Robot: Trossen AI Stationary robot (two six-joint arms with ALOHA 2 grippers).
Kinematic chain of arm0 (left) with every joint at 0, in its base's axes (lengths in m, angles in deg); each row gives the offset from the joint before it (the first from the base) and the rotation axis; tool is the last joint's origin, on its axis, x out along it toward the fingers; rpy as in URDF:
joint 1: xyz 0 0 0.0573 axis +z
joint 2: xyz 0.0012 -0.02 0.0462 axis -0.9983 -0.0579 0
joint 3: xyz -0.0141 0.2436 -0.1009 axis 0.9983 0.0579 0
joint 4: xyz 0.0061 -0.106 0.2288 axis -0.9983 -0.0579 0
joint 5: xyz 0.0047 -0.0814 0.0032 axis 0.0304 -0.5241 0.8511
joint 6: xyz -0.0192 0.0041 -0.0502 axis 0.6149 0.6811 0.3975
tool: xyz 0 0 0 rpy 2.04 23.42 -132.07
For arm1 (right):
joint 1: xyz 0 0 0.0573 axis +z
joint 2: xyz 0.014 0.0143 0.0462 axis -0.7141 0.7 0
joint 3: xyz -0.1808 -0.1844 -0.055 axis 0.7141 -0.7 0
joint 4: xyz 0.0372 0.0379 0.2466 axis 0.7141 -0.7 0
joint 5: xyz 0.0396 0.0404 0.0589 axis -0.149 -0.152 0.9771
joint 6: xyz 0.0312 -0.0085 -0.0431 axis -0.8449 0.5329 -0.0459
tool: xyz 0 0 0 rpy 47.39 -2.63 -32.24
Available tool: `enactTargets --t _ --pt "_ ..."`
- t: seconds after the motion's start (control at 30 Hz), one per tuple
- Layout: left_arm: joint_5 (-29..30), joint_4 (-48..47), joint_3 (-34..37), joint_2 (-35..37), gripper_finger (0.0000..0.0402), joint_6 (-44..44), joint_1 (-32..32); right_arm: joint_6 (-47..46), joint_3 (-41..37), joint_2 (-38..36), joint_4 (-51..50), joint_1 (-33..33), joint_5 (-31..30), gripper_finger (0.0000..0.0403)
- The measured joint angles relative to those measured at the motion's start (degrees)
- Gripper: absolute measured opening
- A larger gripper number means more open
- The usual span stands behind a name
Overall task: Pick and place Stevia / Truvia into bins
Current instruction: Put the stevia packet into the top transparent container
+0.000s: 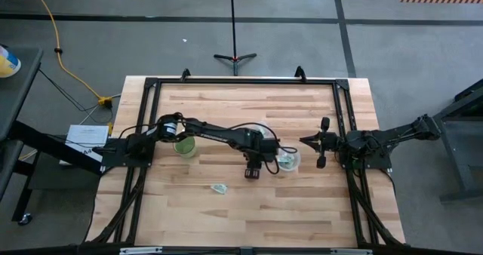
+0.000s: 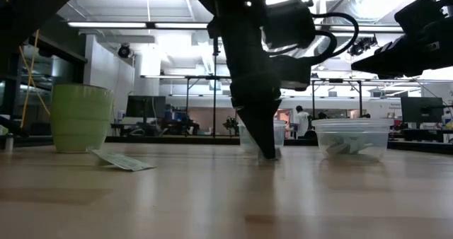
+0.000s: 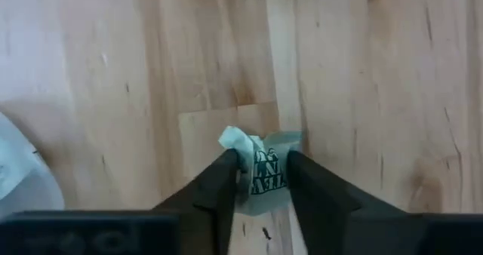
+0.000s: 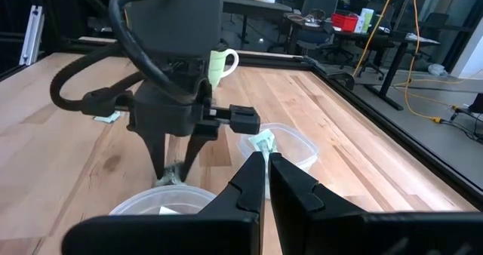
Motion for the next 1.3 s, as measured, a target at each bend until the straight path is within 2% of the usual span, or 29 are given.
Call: enactTargets --t 0.27,0.43,0.63,0.8,0.93,1.03,1.13,1.3 --pt "1.16 -5.25 -3.33 0.43 0.0040 -2.73 -0.07 0.05 0.00 0.00 -0.01 0.01 0.00 0.0012" --pt "8.40 -13.07 -9.74 0.91 0.0040 -4.46 -0.05 0.10 0.00 -0.02 -0.03 0.01 0.02 0.0012" --pt "19.71 -15.69 -14.29 0.91 0.0085 -6.83 1.28 0.05 0.00 -0.01 -0.03 0.01 0.02 0.0012" --pt "22.28 -14.95 -14.75 1.02 0.0057 -6.74 4.30 0.06 0.00 0.00 -0.05 0.00 0.04 0.0012" --pt "20.14 -15.54 -14.75 1.02 0.0041 -2.85 7.39 0.08 0.00 0.00 -0.05 0.01 0.04 0.0012" --pt "15.97 -15.58 -14.75 1.02 0.0065 -1.79 9.05 0.10 0.00 0.00 -0.05 0.00 0.05 0.0012" --pt "12.45 -15.54 -14.75 1.02 0.0125 -1.76 9.39 0.12 0.00 0.00 -0.05 0.02 0.04 0.0012" --pt "11.08 -15.62 -14.75 1.02 0.0223 -3.27 8.79 0.12 0.00 0.00 -0.08 0.02 0.09 0.0012"
